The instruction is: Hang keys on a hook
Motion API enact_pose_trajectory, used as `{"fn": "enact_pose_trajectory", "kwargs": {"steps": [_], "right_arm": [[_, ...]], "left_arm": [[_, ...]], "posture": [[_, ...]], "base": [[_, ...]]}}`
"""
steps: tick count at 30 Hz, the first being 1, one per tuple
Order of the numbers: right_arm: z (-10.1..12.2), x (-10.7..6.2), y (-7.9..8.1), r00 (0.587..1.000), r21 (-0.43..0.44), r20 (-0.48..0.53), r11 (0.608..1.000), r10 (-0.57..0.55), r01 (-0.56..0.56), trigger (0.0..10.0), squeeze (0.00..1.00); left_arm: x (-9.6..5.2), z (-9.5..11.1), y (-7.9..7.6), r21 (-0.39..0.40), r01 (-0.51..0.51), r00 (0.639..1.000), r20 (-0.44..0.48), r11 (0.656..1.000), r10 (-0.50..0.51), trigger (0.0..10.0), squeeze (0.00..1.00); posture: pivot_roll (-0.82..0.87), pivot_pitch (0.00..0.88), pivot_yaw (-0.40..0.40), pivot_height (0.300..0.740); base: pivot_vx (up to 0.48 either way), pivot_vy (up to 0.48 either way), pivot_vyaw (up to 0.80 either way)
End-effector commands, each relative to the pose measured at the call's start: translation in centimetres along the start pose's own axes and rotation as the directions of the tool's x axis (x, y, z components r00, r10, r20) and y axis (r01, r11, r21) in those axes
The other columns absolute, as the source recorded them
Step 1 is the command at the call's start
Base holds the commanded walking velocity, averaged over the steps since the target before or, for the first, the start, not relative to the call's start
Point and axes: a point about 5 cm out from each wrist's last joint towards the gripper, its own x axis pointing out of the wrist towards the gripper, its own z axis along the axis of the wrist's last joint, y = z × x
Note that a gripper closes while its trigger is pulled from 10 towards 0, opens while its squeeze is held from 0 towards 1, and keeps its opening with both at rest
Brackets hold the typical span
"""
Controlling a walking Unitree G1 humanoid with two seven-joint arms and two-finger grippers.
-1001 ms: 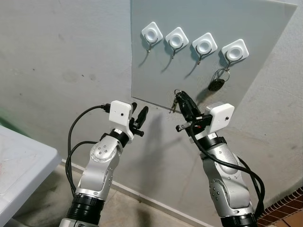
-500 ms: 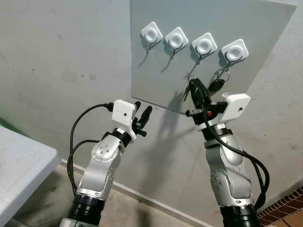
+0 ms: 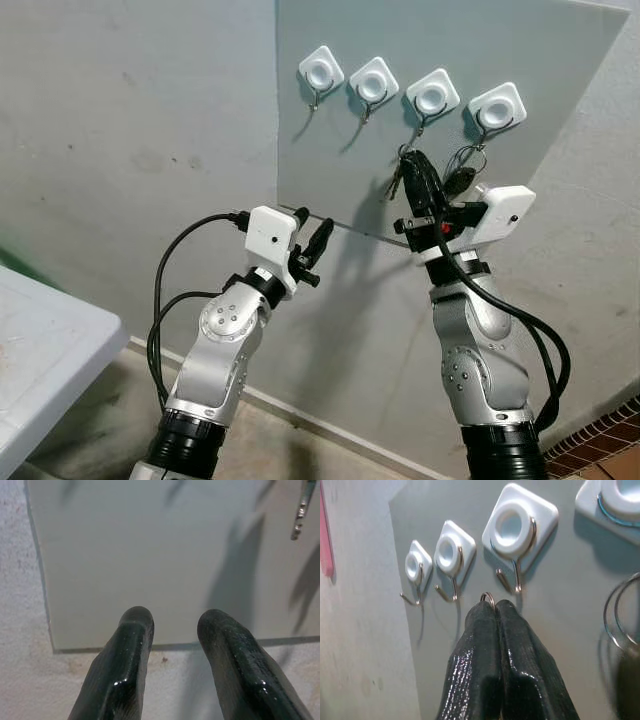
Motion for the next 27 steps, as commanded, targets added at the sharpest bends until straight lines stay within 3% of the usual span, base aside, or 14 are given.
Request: {"fn": "enact_pose_trajectory", "kwargs": {"steps": [1,20,27], "right_arm": [[1.1,0.5,-0.1,0.999,0.008,0.042,1.000,-0.008,0.007,10.0,0.00],[2.0,0.9,-0.4,0.996,0.058,0.085,0.998,-0.033,0.029,10.0,0.00],[1.6,0.6,-0.1,0.998,0.041,0.061,0.999,-0.005,0.002,10.0,0.00]], "left_arm": [[0.1,0.5,-0.4,0.010,0.028,1.000,0.013,1.000,-0.028,10.0,0.00],[0.2,1.4,-0.9,0.014,0.048,0.998,0.046,0.999,-0.049,10.0,0.00],[0.0,2.2,-1.3,0.006,0.069,0.992,0.110,0.998,-0.069,10.0,0.00]], "posture": [[0.07,0.000,-0.045,0.740],[0.07,0.000,-0.046,0.740],[0.07,0.000,-0.045,0.740]], "base": [[0.000,0.000,0.00],[0.000,0.000,0.00],[0.000,0.000,0.00]]}}
